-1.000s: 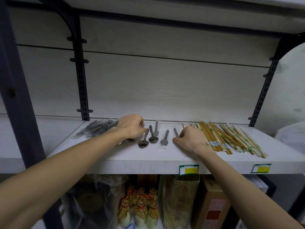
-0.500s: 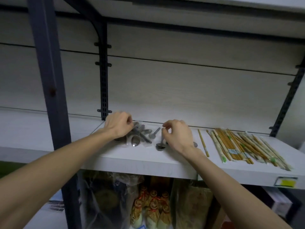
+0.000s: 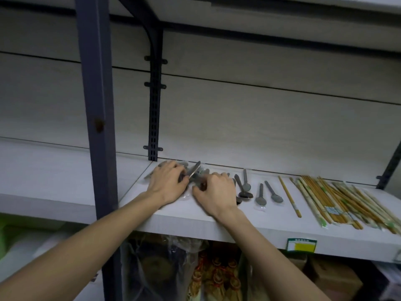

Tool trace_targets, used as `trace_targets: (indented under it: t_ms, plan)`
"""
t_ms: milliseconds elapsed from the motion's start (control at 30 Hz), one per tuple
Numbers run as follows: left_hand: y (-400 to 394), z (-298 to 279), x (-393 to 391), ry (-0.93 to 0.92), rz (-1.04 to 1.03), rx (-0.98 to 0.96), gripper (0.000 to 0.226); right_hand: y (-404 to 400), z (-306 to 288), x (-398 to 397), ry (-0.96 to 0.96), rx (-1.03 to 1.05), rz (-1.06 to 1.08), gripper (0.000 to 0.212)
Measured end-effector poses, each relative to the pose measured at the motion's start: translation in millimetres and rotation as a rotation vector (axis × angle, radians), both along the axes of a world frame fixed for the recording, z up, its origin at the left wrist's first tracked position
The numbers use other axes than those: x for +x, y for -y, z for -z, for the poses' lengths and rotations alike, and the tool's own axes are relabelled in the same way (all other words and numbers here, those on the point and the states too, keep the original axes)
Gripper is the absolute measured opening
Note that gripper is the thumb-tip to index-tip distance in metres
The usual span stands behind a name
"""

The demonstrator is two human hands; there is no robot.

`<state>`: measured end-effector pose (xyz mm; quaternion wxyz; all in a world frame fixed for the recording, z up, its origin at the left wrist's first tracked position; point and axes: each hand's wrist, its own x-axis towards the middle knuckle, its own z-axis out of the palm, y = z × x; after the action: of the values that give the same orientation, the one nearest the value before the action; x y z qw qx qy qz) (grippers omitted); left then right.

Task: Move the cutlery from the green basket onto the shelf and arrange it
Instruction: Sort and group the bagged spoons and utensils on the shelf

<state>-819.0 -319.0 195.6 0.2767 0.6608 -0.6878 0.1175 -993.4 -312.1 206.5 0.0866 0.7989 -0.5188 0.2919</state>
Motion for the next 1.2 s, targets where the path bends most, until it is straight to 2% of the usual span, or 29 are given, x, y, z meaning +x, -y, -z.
trace_targets:
  t_ms: [300,500,667,833,967,1100,1200]
  plan:
    - [1.8,1.7,1.7,-0.011,0.029,0.001,0.023,-7.7,-7.4,-8.5,0.103,0.066,0.129,0.022]
    - [-0.5,-6.3,0.6,-0.021,0.047,-0.062,0.023,5.4,-26.8,-44.7,0.522,0.165,0.081,0.026]
    - [10.2,-30.1,-16.8,0.070,-0.005,0.141,0.028,28.3,-32.1,-79.2,0.747,0.377,0.088,0.017]
    - [17.6,-51.5,-31.5,0.203,-0.051,0.278,0.027,35.0,-22.0,-87.7,0.717,0.404,0.074,0.013]
    - [22.3,-54.0,-33.7,0.291,-0.103,0.288,0.022,36.8,-26.6,-93.0,0.530,0.351,0.121,0.016]
    - [26.8,-57.8,-33.2,0.210,-0.115,0.321,0.021,39.3,-33.1,-99.9,0.411,0.348,0.109,0.015]
    - [28.8,-70.5,-35.0,0.063,-0.128,0.313,0.030,40.2,-39.2,-106.0,0.482,0.387,0.068,0.017]
